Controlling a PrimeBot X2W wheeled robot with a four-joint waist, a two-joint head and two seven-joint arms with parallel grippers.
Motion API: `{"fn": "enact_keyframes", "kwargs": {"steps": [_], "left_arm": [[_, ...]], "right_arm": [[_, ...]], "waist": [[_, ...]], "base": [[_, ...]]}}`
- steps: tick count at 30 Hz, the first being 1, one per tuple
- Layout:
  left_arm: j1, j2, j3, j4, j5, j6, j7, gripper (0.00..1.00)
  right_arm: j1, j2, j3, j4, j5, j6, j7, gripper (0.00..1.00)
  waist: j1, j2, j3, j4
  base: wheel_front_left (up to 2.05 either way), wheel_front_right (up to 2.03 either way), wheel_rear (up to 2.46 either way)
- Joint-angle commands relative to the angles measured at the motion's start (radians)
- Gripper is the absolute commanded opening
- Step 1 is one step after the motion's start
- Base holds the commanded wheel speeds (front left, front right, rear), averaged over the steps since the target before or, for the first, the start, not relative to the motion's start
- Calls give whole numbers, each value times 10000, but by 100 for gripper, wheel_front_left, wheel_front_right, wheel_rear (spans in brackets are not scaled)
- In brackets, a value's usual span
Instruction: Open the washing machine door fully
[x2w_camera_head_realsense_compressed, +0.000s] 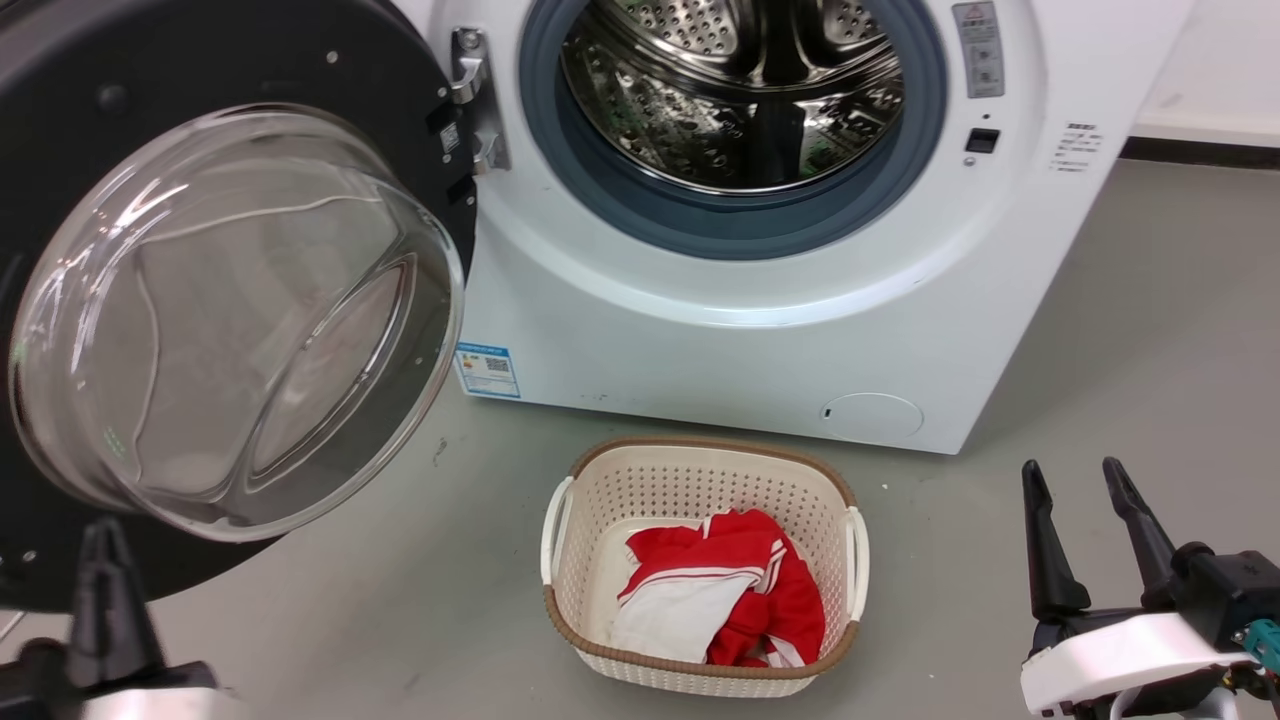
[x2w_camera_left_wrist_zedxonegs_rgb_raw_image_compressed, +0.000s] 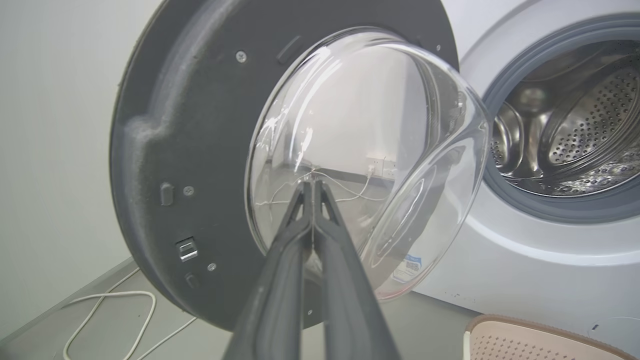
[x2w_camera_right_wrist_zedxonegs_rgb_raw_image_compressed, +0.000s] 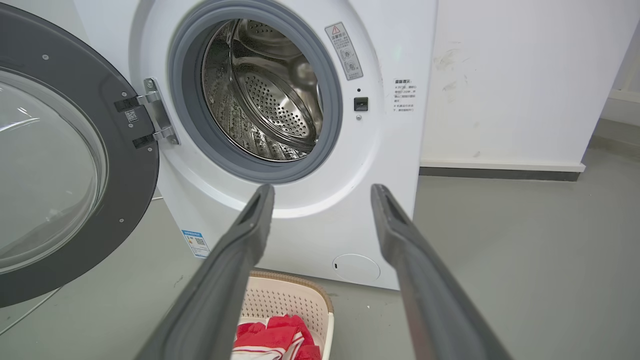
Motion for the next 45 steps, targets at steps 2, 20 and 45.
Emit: {"fn": "enact_keyframes", "kwargs": {"steps": [2, 20, 45], "left_arm": [[179, -336, -365, -328, 258, -145, -23, 99], [-1079, -950, -2309, 131, 892, -972, -24, 100], [-1243, -928, -2366, 665, 977, -737, -25, 100]], "right_arm": [[129, 13, 47, -79, -113, -7, 32, 100], [276, 13, 13, -763, -641, -7, 243, 100], [178, 13, 351, -600, -389, -7, 196, 100]], "waist": [[0, 0, -159, -194], [0, 0, -376, -1633], [0, 0, -164, -1835]], "base": [[0, 0, 0], [0, 0, 0], [0, 0, 0]]}}
